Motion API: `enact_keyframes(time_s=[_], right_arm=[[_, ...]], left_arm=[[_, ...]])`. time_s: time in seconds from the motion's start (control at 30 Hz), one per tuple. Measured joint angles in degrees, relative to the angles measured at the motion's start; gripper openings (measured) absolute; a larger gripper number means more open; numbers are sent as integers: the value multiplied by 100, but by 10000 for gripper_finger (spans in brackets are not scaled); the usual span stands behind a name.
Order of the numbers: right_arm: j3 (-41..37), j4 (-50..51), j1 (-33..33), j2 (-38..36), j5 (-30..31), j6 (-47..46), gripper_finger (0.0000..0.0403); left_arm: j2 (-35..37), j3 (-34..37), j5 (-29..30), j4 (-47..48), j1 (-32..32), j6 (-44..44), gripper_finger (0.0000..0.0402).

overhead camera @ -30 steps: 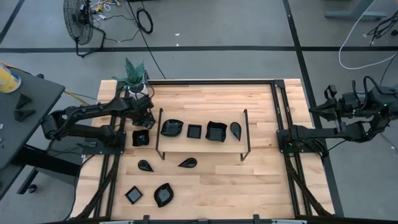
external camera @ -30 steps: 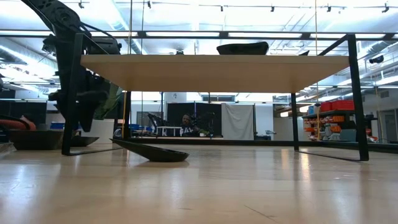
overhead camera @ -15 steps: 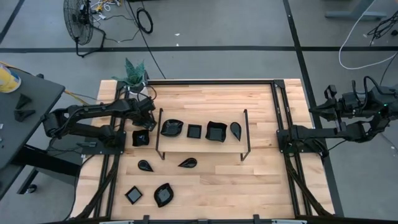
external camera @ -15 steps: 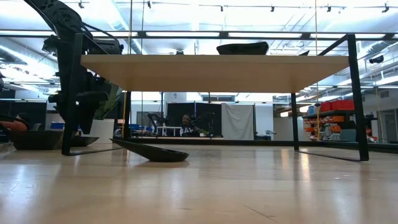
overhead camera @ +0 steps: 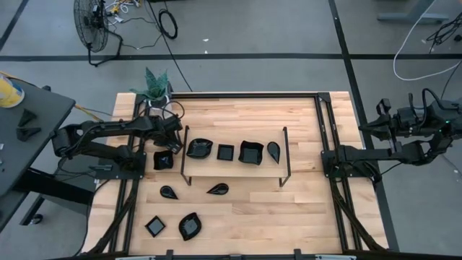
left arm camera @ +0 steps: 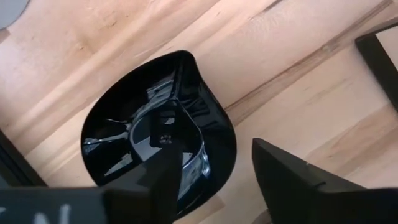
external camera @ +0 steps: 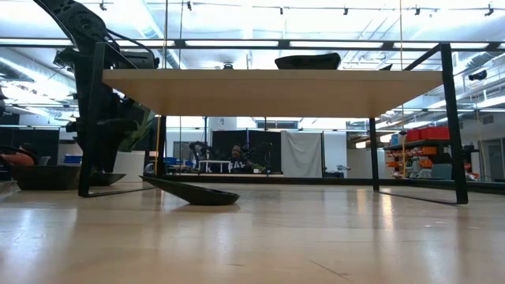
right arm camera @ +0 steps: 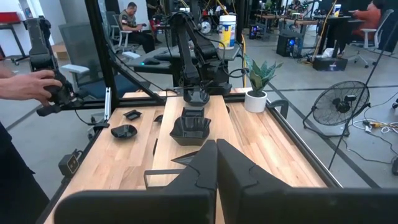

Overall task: Pick & Place Mini shaped plates
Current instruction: Stack the leaf shaped plate on top of the leaf shaped plate on the shelf

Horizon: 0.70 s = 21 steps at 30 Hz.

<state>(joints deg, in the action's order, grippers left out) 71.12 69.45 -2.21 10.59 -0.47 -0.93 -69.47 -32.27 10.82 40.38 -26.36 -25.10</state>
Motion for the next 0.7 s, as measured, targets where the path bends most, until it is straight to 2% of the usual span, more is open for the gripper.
enact_keyframes(time_s=[0.23,0.7], right_arm=[[0,1,1,0,0,-1,6],[-1,2,-1,0,0,0,6]], left_arm=[[2,0,-12,0,-1,26,153],[-15,-1,157,9,156,21,154]])
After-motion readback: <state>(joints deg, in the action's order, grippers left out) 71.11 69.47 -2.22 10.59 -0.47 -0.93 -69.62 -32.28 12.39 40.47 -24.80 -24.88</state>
